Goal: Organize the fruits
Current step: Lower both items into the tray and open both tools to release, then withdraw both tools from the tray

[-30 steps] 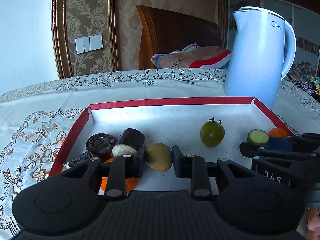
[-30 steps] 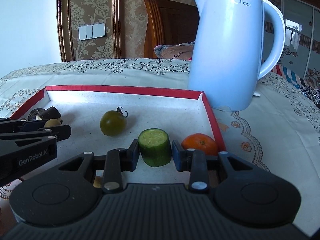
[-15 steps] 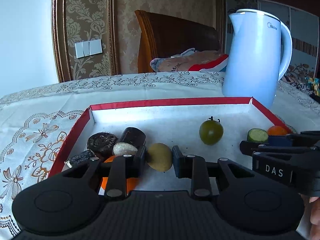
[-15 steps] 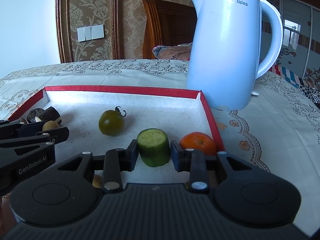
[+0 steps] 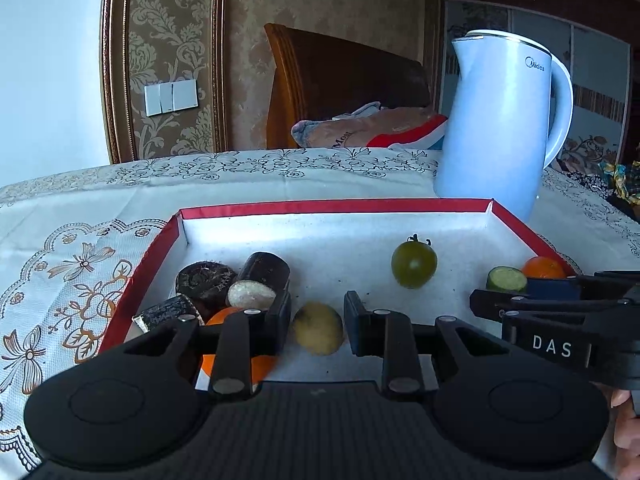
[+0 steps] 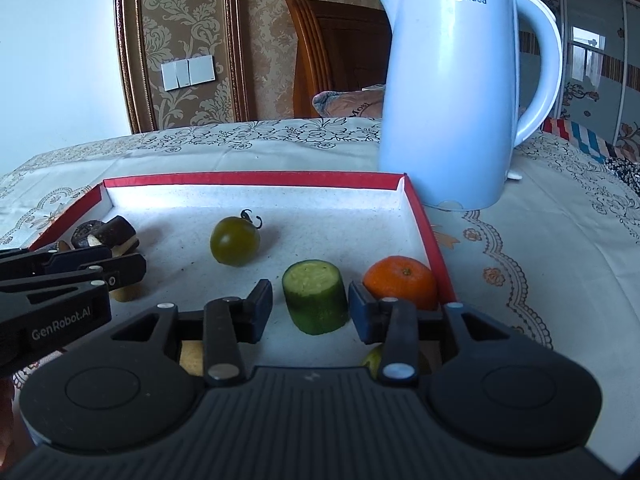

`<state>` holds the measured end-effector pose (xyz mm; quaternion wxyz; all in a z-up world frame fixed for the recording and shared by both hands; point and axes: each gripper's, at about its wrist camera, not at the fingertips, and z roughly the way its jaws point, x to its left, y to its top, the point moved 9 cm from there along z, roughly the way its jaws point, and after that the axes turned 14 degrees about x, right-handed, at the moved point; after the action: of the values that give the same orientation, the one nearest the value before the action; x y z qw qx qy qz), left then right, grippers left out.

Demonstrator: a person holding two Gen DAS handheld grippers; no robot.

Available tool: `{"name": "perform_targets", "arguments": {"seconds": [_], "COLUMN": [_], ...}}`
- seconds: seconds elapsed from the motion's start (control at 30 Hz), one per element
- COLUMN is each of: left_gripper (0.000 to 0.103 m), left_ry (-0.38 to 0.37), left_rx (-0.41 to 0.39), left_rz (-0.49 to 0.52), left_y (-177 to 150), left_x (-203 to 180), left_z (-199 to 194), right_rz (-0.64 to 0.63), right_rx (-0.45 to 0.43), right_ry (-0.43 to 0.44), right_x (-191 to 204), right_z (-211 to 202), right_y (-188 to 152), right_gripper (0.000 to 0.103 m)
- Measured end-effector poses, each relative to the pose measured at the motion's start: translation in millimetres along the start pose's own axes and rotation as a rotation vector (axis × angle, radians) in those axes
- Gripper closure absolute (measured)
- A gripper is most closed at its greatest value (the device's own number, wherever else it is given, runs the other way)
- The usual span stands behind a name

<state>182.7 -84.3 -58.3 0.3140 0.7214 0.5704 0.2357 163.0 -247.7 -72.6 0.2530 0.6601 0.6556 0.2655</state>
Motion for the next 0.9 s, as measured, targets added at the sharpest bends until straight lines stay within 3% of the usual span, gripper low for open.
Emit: {"name": "perform_targets", "arguments": {"seconds": [0.5, 0.7, 0.83, 0.9], "left_gripper": [0.074, 0.074, 0.064, 0.061], "left_ry": [0.01, -0.009, -0.029, -0.028], "left_rx": [-0.006, -0.013, -0.018, -0.02], "left_rz": [0.014, -0.016, -0.019, -0.011], "left_y": [-6, -8, -10, -10], "left_x": [-2, 1, 0, -2], "left_z": [-10, -18, -23, -24], "right_rz": [0.003, 0.004, -0.005, -0.002], "right_rx": [-0.052, -0.078, -0.102, -0.114], "right_ry": [0.034, 0.052, 0.024, 0.013], "right_x": [5, 9, 10, 8], "right_z": [-19, -28, -34, -37], "right_y": [-3, -4, -6, -6], "right_gripper": [0.046, 0.028, 0.018, 0.017]}}
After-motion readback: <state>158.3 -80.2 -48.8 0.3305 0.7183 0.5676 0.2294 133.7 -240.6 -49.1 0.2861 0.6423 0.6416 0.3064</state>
